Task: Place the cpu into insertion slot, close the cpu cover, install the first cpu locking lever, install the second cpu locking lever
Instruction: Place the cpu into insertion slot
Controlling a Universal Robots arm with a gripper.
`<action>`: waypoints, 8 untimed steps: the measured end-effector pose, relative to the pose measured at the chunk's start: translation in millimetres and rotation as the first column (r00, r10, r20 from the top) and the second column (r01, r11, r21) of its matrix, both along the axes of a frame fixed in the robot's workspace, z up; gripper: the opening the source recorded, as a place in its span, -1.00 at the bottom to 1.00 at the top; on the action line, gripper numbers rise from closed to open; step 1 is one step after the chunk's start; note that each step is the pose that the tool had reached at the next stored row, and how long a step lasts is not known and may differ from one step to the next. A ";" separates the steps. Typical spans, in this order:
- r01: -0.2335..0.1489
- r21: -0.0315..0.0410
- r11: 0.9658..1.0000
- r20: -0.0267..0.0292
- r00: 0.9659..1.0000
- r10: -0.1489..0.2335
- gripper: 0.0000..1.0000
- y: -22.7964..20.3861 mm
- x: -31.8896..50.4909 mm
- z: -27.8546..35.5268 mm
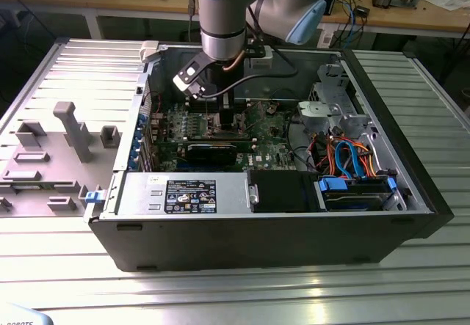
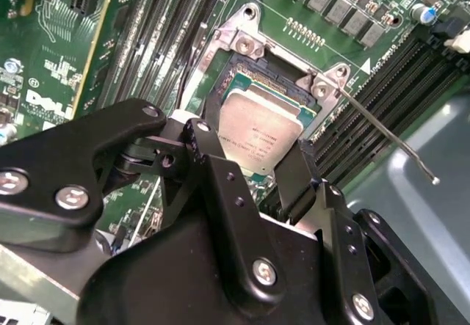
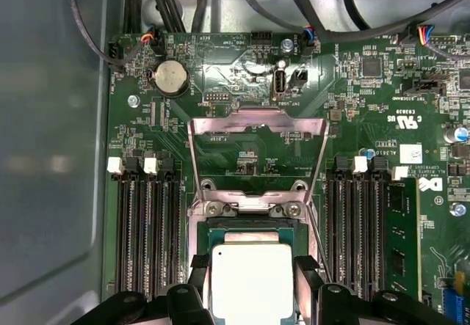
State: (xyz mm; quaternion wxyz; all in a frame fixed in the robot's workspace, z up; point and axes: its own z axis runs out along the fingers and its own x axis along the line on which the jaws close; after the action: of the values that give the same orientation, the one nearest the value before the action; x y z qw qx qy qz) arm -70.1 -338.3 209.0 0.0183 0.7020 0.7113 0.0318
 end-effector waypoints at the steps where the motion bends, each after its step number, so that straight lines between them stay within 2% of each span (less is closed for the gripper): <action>1: 0.000 0.000 1.000 0.000 1.000 0.000 0.08 0.0 0.0 -1.1; 8: 0.004 -0.001 1.000 0.000 1.000 -0.004 0.08 0.0 0.5 -5.1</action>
State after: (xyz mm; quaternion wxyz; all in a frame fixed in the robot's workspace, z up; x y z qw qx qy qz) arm -69.6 -338.4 203.9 0.0187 0.7035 0.7098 0.0316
